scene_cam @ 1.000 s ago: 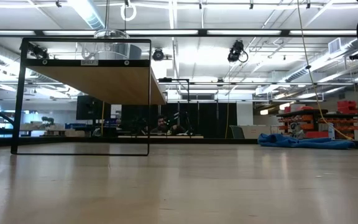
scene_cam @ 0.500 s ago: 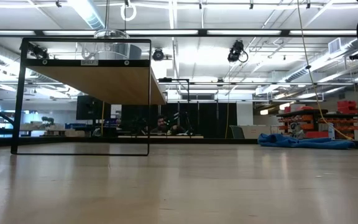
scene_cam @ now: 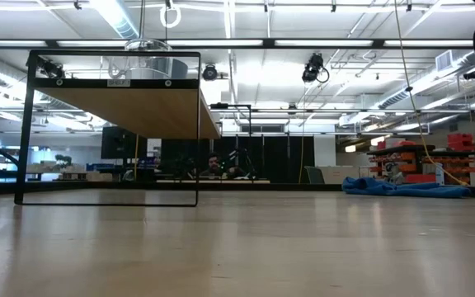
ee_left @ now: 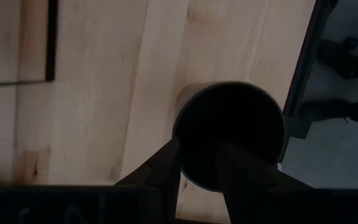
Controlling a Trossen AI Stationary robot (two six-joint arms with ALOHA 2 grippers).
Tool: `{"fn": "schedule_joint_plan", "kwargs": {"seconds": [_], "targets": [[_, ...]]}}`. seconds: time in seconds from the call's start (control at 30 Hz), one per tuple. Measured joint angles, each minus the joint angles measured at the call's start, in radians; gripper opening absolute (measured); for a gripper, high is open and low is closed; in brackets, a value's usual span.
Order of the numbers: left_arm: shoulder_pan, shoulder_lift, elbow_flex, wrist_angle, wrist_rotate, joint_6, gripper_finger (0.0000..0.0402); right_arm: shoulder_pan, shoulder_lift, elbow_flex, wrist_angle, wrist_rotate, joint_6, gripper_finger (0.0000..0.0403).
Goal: Stack small to large cups/mugs on shelf
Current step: Put the black cup on the shelf
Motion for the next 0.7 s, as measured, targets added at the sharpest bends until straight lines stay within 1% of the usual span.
{"fn": "schedule_joint_plan", "kwargs": {"seconds": [0.1, 0.17, 0.27, 0.5, 0.7], "targets": [[0.008, 0.033, 0.000, 0.000, 0.044, 0.017, 0.0107, 0.000, 0.000, 0.000, 0.000, 0.000, 0.000, 0.0075], [0.008, 0.053, -0.001, -0.003, 0.052, 0.035, 0.0106, 0.000, 0.000, 0.000, 0.000, 0.000, 0.000, 0.0075], [0.018, 0.066, -0.001, -0.050, 0.059, 0.025, 0.0105, 0.000, 0.000, 0.000, 0.000, 0.000, 0.000, 0.0075], [0.020, 0.067, -0.001, -0.054, 0.025, 0.008, 0.0105, 0.000, 0.000, 0.000, 0.000, 0.000, 0.000, 0.0075], [0.030, 0.067, -0.001, -0.033, 0.022, 0.003, 0.0095, 0.000, 0.000, 0.000, 0.000, 0.000, 0.000, 0.0075]]}}
